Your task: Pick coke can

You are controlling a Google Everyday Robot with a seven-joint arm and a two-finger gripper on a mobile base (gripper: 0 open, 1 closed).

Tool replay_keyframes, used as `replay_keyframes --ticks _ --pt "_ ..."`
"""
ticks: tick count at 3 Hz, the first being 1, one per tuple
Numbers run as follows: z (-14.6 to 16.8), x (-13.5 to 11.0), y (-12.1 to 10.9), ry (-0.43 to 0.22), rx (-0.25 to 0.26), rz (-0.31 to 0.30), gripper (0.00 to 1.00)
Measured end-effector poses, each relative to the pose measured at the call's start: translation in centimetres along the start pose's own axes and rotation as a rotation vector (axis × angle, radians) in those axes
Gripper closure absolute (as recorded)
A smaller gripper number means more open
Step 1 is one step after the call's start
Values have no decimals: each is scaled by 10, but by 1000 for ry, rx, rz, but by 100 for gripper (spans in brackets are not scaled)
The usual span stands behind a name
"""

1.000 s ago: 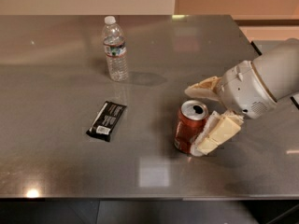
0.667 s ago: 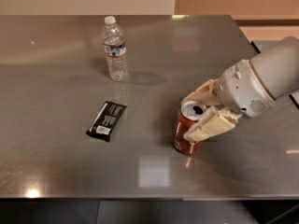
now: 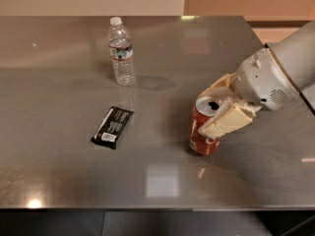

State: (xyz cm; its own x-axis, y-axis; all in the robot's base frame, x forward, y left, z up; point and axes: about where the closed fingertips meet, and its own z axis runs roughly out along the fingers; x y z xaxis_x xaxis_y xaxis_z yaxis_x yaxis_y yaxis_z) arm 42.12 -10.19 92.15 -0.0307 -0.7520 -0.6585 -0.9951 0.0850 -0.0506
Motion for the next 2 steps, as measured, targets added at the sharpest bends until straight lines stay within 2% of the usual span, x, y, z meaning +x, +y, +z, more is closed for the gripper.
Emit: replay_keyframes --ticks 1,2 --pt "-23 -10 -10 -22 11 27 100" --pt "-48 -19 -19 -41 23 49 100"
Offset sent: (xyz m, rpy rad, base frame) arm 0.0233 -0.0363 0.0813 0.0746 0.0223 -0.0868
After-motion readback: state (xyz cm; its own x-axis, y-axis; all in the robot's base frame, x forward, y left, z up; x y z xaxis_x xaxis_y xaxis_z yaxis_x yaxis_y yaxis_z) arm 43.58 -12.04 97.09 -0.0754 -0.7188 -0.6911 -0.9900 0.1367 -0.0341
